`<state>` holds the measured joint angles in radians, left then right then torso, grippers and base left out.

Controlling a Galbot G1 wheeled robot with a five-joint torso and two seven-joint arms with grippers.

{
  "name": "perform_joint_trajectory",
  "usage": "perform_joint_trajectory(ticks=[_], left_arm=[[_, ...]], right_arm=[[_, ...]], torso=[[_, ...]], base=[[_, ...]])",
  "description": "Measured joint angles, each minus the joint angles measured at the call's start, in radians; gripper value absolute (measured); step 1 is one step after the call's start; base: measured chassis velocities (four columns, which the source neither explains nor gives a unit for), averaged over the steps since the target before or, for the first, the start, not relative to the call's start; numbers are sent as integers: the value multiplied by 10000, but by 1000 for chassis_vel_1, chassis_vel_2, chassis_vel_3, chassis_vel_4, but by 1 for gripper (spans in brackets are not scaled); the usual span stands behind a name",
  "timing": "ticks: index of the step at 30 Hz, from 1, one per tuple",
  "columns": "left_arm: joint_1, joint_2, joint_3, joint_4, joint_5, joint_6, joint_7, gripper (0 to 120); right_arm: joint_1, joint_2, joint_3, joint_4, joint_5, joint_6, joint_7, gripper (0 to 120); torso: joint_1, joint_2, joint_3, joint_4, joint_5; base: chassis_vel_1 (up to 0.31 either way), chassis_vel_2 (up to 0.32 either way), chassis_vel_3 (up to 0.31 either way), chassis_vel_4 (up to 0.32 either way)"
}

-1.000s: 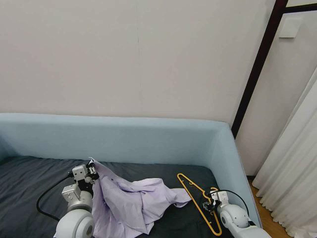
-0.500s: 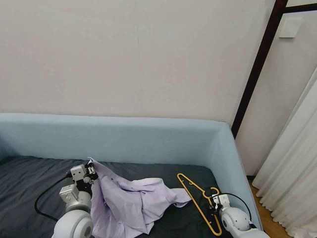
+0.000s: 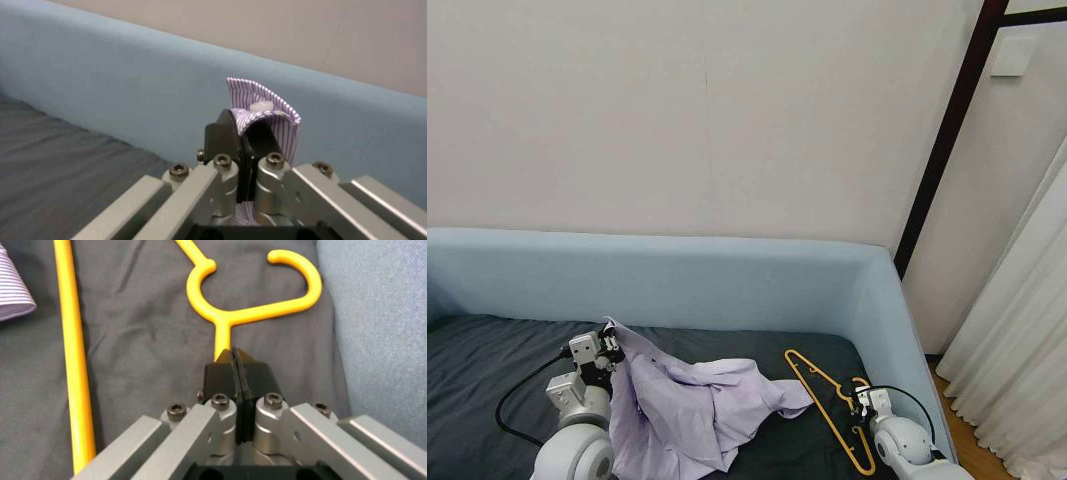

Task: Pick up the clothes from the sofa and hang them on the clothes hanger.

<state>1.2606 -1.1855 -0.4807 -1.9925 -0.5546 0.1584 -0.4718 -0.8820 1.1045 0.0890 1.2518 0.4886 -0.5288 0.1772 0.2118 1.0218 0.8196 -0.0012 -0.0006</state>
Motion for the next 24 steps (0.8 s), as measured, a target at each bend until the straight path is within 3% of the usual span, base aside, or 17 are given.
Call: perform_joint_trajectory(ticks=[3, 8, 16, 19, 24], left_arm=[[-4, -5, 8, 11, 2, 0, 4, 0], [-35, 11, 8, 69, 5, 1, 8, 0], [-88, -34, 51, 134, 19, 0, 12, 0], [-100, -40, 57, 160, 26, 0, 12, 0], [-122, -35, 61, 200, 34, 1, 5, 0]], right_arm=[[6, 29, -13, -10, 9, -52, 37, 5], [23, 104, -33, -86, 29, -238, 42, 29], [102, 145, -36, -327, -138, -291, 46, 54], [115, 157, -39, -408, -203, -298, 45, 56], [159, 232, -37, -569, -245, -351, -1, 37]], torso=[[0, 0, 0, 0, 0], [0, 0, 0, 1, 0], [0, 0, 0, 1, 0], [0, 0, 1, 0, 0], [0, 0, 0, 2, 1]], base=[[0, 0, 0, 0], [0, 0, 0, 0], [0, 0, 0, 0], [0, 0, 0, 0], [0, 0, 0, 0]])
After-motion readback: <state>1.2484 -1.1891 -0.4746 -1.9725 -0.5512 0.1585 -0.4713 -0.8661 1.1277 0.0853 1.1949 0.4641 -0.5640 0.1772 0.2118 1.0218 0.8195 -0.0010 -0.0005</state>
